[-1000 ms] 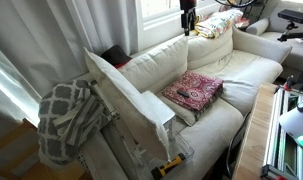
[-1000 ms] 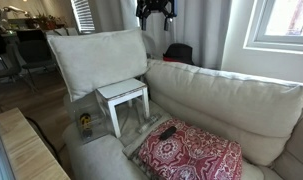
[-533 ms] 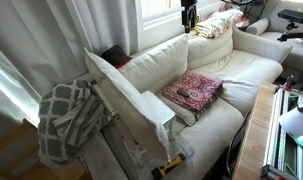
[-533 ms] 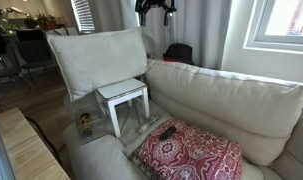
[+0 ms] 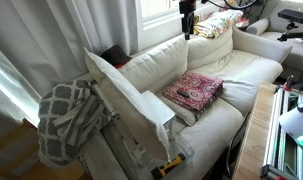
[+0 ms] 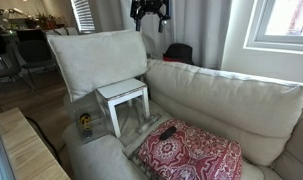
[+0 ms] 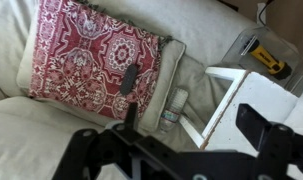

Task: Put the black remote on the chair, then cover it with a pillow

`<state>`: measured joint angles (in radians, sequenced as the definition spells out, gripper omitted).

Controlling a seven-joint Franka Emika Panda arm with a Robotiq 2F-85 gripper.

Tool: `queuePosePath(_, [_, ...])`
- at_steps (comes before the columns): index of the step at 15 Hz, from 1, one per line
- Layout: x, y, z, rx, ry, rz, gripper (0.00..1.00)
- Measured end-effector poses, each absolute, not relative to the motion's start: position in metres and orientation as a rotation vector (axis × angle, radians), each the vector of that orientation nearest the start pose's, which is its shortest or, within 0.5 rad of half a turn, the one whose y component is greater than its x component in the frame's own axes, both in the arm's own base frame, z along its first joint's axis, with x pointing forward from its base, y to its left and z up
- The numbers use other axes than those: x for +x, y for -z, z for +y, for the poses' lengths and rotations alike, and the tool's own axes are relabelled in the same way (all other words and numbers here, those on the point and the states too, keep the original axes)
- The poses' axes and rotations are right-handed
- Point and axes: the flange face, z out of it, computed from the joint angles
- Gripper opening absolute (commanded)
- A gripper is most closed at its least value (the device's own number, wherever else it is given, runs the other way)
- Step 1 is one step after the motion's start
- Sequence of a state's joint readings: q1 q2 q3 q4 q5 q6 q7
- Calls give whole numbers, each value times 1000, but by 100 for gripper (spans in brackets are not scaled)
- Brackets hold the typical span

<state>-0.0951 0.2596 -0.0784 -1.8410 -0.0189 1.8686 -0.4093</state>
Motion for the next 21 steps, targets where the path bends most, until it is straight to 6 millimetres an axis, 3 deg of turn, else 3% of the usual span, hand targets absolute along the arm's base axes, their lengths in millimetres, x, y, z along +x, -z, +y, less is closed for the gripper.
queuePosePath(3, [578,-320,-78,-3066,-283,-409,100])
queuePosePath(8, [569,-249,-56,-3127,-62,-184,100])
queuePosePath(18, [577,-262,-58,-3130,-31,-183,100])
queuePosePath(21, [574,-245,-61,-3126,-79,-174,100])
